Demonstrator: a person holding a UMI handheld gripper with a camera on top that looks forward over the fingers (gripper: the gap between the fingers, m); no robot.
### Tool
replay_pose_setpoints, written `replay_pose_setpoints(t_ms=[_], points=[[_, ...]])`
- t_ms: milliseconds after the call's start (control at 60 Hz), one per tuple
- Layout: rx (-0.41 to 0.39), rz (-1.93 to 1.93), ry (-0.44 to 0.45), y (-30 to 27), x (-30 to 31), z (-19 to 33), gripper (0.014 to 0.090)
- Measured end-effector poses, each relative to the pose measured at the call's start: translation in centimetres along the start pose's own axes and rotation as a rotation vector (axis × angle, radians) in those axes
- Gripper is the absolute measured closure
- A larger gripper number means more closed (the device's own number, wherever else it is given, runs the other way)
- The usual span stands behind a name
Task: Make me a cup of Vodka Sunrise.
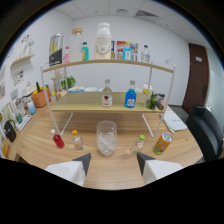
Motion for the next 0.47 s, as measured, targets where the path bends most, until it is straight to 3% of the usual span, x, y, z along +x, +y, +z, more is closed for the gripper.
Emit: replay_pose_setpoints(t_ms=[467], points=[[-0.010, 0.017, 0.008, 0.6, -2.1, -0.8, 0.0186]])
